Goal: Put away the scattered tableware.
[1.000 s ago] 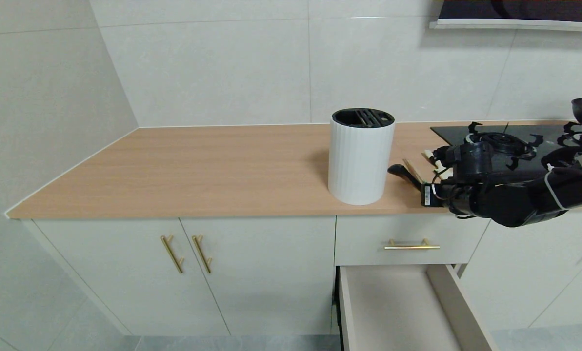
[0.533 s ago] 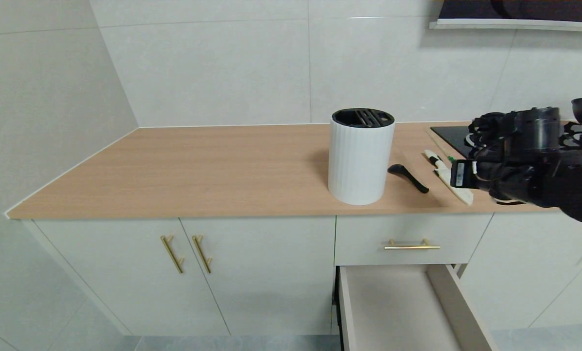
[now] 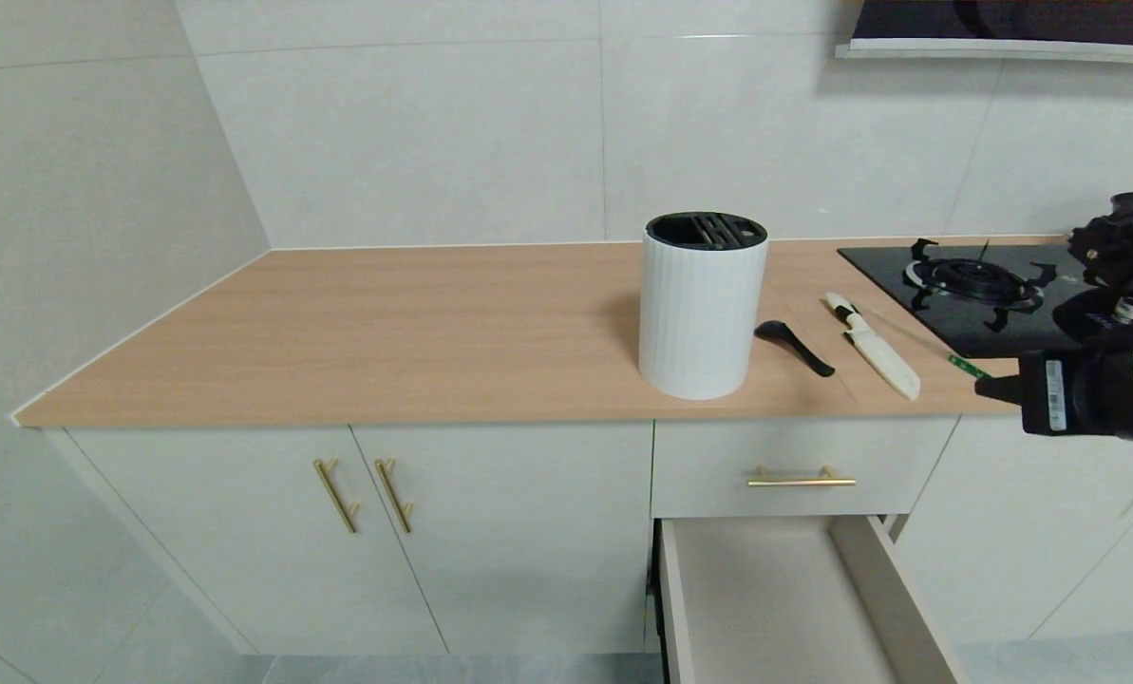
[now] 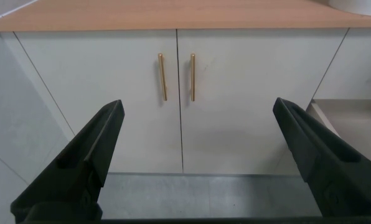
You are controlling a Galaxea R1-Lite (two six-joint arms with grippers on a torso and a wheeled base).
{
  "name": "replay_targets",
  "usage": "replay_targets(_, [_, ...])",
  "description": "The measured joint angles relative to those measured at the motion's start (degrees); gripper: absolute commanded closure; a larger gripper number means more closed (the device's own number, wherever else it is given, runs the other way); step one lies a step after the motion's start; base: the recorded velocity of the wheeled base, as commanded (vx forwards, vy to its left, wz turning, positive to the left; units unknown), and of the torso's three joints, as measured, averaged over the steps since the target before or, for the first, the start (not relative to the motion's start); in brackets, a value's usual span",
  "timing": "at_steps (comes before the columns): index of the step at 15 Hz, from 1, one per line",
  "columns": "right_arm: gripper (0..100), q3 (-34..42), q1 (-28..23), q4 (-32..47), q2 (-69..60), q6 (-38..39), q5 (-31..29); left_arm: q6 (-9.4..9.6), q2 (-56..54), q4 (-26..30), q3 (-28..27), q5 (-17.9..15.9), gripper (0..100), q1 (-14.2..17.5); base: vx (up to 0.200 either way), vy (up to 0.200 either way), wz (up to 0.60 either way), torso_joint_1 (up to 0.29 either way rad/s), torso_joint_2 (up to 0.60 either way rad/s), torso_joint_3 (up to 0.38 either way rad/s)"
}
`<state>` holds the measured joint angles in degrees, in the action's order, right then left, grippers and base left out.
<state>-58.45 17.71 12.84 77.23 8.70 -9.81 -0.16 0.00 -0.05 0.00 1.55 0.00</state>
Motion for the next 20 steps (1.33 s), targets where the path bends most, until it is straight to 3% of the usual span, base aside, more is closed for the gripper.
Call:
replay_targets(3, [100,-1.74,1.05,11.43,-4.05,-1.34,11.04,0.0,0.0,0.0,0.0,0.0,0,0.0,0.0,0.0,0.0,0.0,0.0,0.0])
replay_targets(6, [100,-1.85,1.24,13.81,-5.64,-3.45,17.16,0.02,0.0,0.0,0.0,0.01,0,0.0,0.0,0.0,0.0,0.0,0.0,0.0])
replay_targets(15, [100,2.15,5.0,13.81,-4.33,-6.6,17.38,0.02,0.0,0.0,0.0,0.0,0,0.0,0.0,0.0,0.0,0.0,0.0,0.0])
replay_targets(20, [100,2.56,5.4,13.59,-3.33,-6.68,17.31,0.0,0.0,-0.02,0.0,0.0,0,0.0,0.0,0.0,0.0,-0.153,0.37,0.211])
